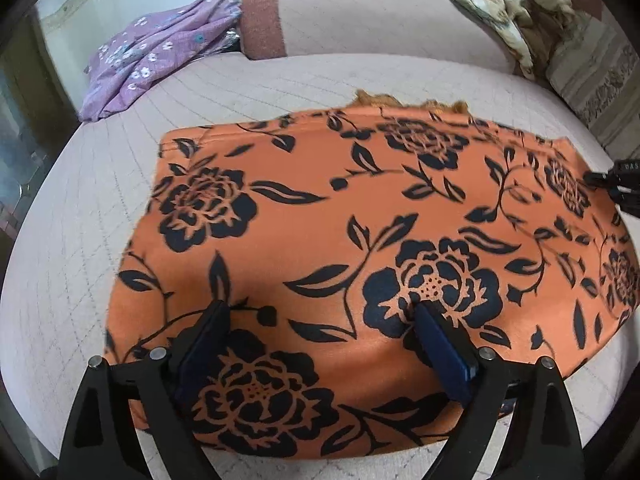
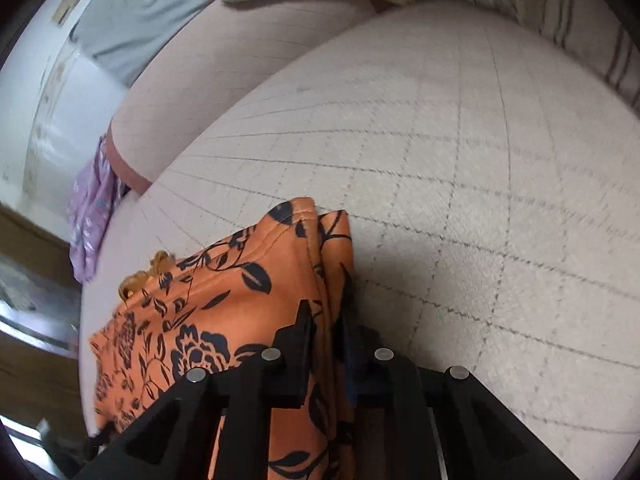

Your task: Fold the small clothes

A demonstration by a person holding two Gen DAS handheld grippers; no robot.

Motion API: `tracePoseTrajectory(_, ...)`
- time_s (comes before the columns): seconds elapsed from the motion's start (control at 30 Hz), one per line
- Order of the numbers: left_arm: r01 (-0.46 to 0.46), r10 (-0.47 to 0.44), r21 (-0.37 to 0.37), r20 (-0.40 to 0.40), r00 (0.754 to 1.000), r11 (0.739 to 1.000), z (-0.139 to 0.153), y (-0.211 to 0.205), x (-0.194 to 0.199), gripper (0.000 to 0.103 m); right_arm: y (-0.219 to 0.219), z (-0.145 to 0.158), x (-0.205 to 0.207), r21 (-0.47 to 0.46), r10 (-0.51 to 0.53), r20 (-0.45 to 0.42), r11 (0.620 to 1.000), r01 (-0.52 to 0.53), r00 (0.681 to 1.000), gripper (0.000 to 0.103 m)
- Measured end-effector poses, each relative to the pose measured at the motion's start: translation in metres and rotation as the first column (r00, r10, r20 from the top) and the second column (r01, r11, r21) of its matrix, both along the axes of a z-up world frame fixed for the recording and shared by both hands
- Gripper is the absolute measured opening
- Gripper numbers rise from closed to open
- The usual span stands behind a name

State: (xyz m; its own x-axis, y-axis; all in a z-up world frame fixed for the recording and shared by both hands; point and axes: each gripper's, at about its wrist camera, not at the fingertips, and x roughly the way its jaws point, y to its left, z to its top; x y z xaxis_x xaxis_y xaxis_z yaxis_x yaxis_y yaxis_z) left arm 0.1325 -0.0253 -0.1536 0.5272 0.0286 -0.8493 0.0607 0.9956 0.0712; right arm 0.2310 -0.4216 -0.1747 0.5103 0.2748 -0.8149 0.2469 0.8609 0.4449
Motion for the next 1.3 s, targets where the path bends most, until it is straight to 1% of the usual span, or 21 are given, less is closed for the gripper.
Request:
tracePoseTrajectory(0.03,-0.009,0.009,-0.015,0.022,1.0,1.0,0.006,0.004,-0.003,0.094,0.001,0.003,-0.001,-0.012,-0.013,-0.006,1.0,0.013,1.0,0.026)
tracePoseTrajectory(0.07,-0.016,0.017,-0.023,0.037,0.999,1.0,0.01,0.008,-0.006,0.094,0.001,0.008,-0.004,-0.033,-0.024,-0.013,0.999,0.024,1.0,0.035)
tracePoseTrajectory(0.17,-0.042,0.046,-0.047,0.084,0.995,0.998,0.024,0.031,-0.015,0.094,0.009,0.028,-0.017,-0.096,0.004,0.03,0.995,-0.001,1.0,0.068)
tracePoseTrajectory(0.23,-0.105,0.109,-0.053,0.099,0.989,0.993,0.029,0.059,-0.012,0.094,0.012,0.041,-0.026,-0.115,0.026,0.068,0.993,-0.018,0.997,0.068)
tracePoseTrajectory(0.37,-0.214,0.222,-0.105,0.068,0.973,0.971,0.028,0.11,0.004,0.093,0.015,0.051,-0.027,-0.112,0.05,0.096,0.993,-0.039,0.994,0.068)
tracePoseTrajectory(0.47,-0.217,0.222,-0.083,0.054,0.974,0.973,0.027,0.132,0.034,0.093,0.015,0.048,-0.018,-0.119,0.066,0.088,0.991,-0.055,0.994,0.068)
tracePoseTrajectory(0.6,-0.182,0.182,-0.059,0.008,0.983,0.982,0.016,0.141,0.078,0.084,0.017,0.041,0.001,-0.138,0.086,0.062,0.987,-0.077,0.994,0.068)
tracePoseTrajectory(0.67,-0.179,0.178,-0.078,-0.018,0.984,0.981,0.009,0.142,0.096,0.083,0.016,0.039,0.01,-0.158,0.092,0.055,0.984,-0.082,0.994,0.068)
tracePoseTrajectory(0.7,-0.182,0.181,-0.081,-0.023,0.983,0.98,0.007,0.143,0.102,0.078,0.014,0.039,0.013,-0.166,0.093,0.054,0.983,-0.083,0.994,0.068)
tracePoseTrajectory(0.77,-0.165,0.162,-0.08,-0.033,0.986,0.983,0.002,0.139,0.11,0.068,0.016,0.036,0.024,-0.193,0.105,0.042,0.977,-0.095,0.994,0.066)
tracePoseTrajectory(0.8,-0.153,0.15,-0.08,-0.041,0.988,0.985,-0.001,0.137,0.113,0.062,0.017,0.035,0.028,-0.205,0.117,0.039,0.973,-0.106,0.992,0.062)
tracePoseTrajectory(0.83,-0.145,0.142,-0.079,-0.049,0.989,0.986,-0.004,0.135,0.117,0.06,0.021,0.033,0.033,-0.223,0.136,0.031,0.967,-0.126,0.99,0.059)
tracePoseTrajectory(0.87,-0.144,0.14,-0.08,-0.049,0.989,0.986,-0.004,0.134,0.119,0.057,0.027,0.03,0.039,-0.242,0.164,0.016,0.958,-0.155,0.986,0.051)
tracePoseTrajectory(0.9,-0.144,0.141,-0.082,-0.043,0.989,0.986,-0.005,0.133,0.12,0.046,0.032,0.027,0.043,-0.256,0.184,0.003,0.95,-0.177,0.983,0.038)
tracePoseTrajectory(0.93,-0.136,0.133,-0.077,-0.044,0.99,0.988,-0.006,0.132,0.122,0.034,0.039,0.023,0.048,-0.288,0.209,-0.026,0.935,-0.208,0.977,0.029)
tracePoseTrajectory(0.97,-0.129,0.126,-0.066,-0.049,0.991,0.989,-0.007,0.132,0.125,0.005,0.043,0.02,0.051,-0.31,0.219,-0.051,0.924,-0.224,0.974,0.009)
tracePoseTrajectory(1.0,-0.124,0.121,-0.051,-0.043,0.992,0.991,-0.005,0.13,0.127,0.004,0.048,0.019,0.052,-0.329,0.233,-0.06,0.913,-0.239,0.971,0.006)
tracePoseTrajectory(1.07,-0.104,0.104,-0.047,0.004,0.995,0.993,0.002,0.128,0.126,0.004,0.056,0.026,0.049,-0.384,0.255,-0.047,0.888,-0.254,0.966,0.006)
tracePoseTrajectory(1.2,-0.082,0.089,-0.06,0.114,0.99,0.995,0.021,0.123,0.123,0.004,0.059,0.05,0.039,-0.481,0.249,0.016,0.851,-0.211,0.968,0.005)
tracePoseTrajectory(1.23,-0.081,0.085,-0.045,0.107,0.991,0.996,0.016,0.122,0.126,0.004,0.055,0.051,0.038,-0.489,0.231,0.024,0.851,-0.19,0.973,0.005)
tracePoseTrajectory(1.3,-0.098,0.098,-0.005,0.014,0.995,0.995,-0.008,0.121,0.142,0.007,0.043,0.04,0.041,-0.463,0.178,-0.001,0.872,-0.158,0.984,0.005)
